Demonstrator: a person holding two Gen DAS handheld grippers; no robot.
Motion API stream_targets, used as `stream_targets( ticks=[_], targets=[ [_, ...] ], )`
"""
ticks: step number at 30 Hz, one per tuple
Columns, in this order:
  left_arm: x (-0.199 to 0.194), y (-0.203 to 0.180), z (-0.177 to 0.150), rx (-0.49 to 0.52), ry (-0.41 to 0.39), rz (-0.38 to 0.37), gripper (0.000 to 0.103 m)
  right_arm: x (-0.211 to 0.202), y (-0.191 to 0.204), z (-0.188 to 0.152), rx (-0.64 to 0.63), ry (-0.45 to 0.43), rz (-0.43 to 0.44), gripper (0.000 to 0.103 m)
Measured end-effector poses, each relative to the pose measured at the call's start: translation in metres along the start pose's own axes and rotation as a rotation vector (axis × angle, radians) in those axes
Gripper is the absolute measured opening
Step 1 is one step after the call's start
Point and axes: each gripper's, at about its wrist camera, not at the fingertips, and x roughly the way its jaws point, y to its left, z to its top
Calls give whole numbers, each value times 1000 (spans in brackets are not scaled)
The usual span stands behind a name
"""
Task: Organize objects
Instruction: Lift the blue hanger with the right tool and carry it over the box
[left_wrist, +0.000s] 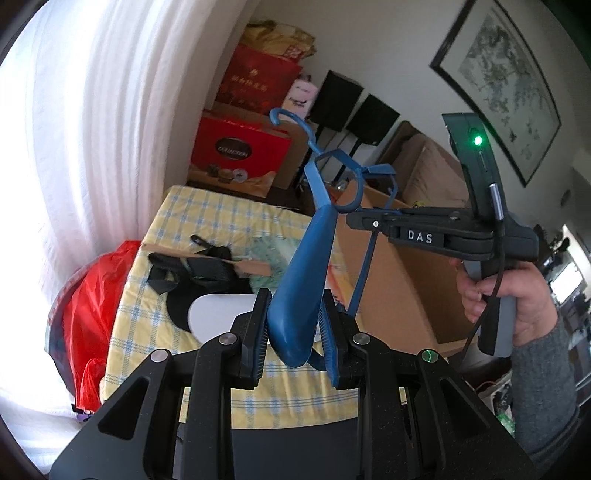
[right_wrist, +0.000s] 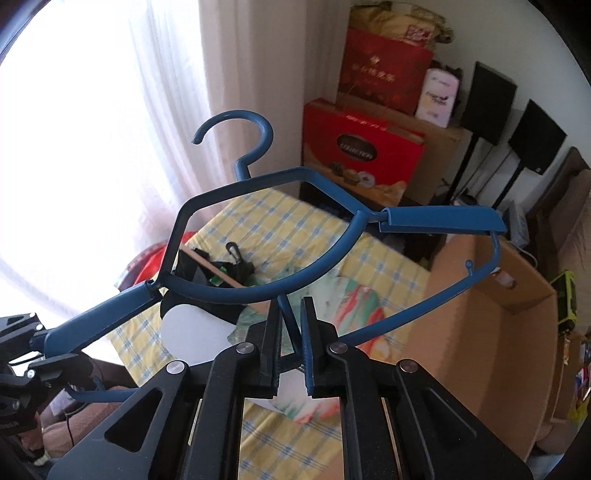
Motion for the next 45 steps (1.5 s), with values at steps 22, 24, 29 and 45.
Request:
stream_targets(
  ticks=[22,24,29,45],
  targets=[
    [76,-148,-10,113,140,-171,24,-64,-137,-73,177,30,-194,9],
    [84,-160,-11,123,151,-173,24,-64,-148,-78,188,36,-203,9],
    [102,-179,-16,128,179,-175,24,-59,-166,-84,180,50,-233,10],
    [169,-230,-40,175,295,-124,25,2,-205,-92,97,157,-264,11]
  ],
)
